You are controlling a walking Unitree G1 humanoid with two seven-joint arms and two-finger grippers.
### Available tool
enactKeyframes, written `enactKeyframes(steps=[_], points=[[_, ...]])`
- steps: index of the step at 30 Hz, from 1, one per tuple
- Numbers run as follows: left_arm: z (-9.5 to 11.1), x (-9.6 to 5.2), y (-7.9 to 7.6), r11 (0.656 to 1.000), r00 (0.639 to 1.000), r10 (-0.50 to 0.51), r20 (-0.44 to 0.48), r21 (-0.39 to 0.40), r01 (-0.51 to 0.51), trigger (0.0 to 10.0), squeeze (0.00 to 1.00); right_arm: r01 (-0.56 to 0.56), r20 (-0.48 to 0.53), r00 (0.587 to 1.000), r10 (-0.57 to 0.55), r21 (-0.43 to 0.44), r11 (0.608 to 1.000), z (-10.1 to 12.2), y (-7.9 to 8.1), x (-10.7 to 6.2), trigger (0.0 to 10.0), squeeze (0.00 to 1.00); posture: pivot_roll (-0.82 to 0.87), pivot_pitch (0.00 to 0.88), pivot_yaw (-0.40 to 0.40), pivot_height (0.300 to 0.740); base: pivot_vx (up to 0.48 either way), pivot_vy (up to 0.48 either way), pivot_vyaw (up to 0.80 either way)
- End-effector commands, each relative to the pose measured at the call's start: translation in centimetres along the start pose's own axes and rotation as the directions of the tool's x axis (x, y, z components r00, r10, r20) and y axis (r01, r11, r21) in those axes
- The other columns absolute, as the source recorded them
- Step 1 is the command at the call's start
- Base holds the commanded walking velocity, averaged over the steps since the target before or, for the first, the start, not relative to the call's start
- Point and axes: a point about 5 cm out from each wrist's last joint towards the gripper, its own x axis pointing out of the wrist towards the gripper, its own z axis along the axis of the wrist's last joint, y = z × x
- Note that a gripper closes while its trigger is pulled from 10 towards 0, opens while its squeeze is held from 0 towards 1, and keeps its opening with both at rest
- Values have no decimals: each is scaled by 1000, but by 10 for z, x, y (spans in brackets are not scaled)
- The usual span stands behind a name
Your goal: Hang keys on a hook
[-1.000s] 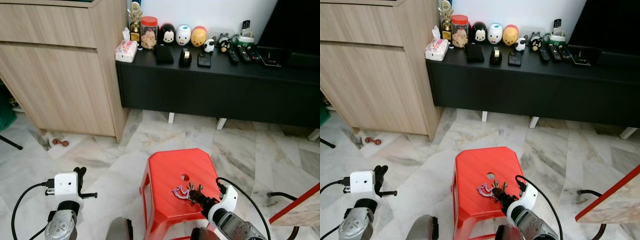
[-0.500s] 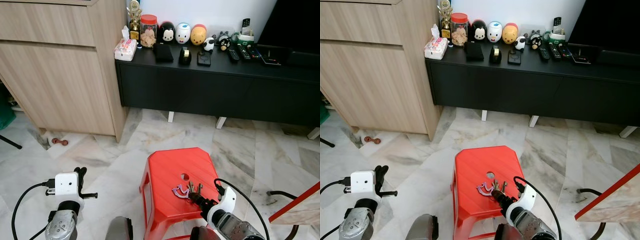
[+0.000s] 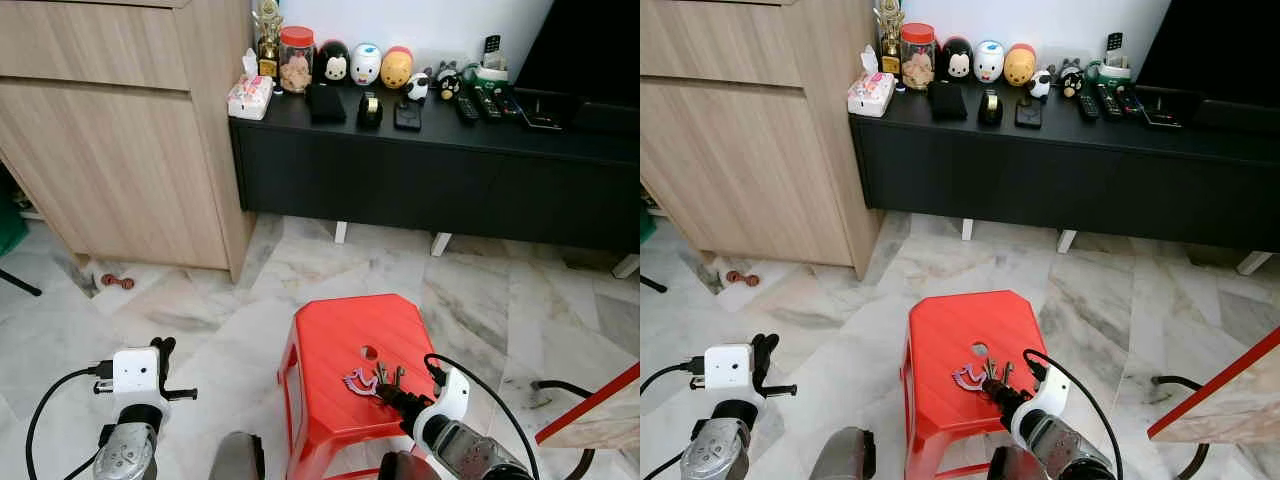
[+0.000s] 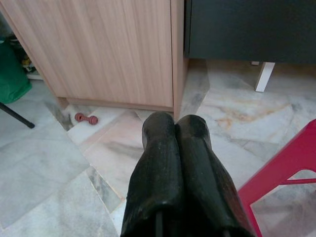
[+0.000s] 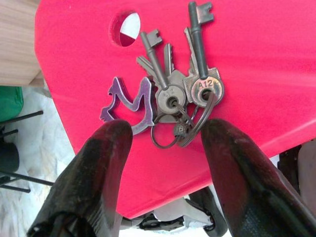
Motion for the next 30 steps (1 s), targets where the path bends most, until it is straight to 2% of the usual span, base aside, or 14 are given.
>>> enactKeyframes(steps=[1,13,16,28,29,30], points=[[-4,-3,-3,1000,1000,-4,-21,7,4,10000,0,11,-16,1000,-12,-9,1000,0,-2,-1,10000,0,226,103,-111,626,0,0,0],[-5,-5,-3,1000,1000,-4,-23,9,5,10000,0,27,-11,1000,-27,4,1000,-1,-5,-1,10000,0,229,107,-110,626,0,0,0],[-5,-5,-3,1000,1000,-5,-24,11,5,10000,0,37,16,999,-38,26,999,2,-6,-2,10000,0,229,109,-110,626,0,0,0],[-5,-6,-3,1000,1000,-8,-25,18,9,10000,0,24,25,999,-25,9,1000,3,-5,-2,10000,0,230,110,-108,626,0,0,0],[-5,-6,-3,1000,1000,-9,-24,19,10,10000,0,18,29,999,-18,10,1000,3,-5,-2,2941,0,230,109,-107,626,0,0,0],[-5,-6,-3,1000,1000,-10,-24,19,10,10000,0,13,33,999,-13,12,1000,4,-5,-2,2941,0,230,109,-107,626,0,0,0]])
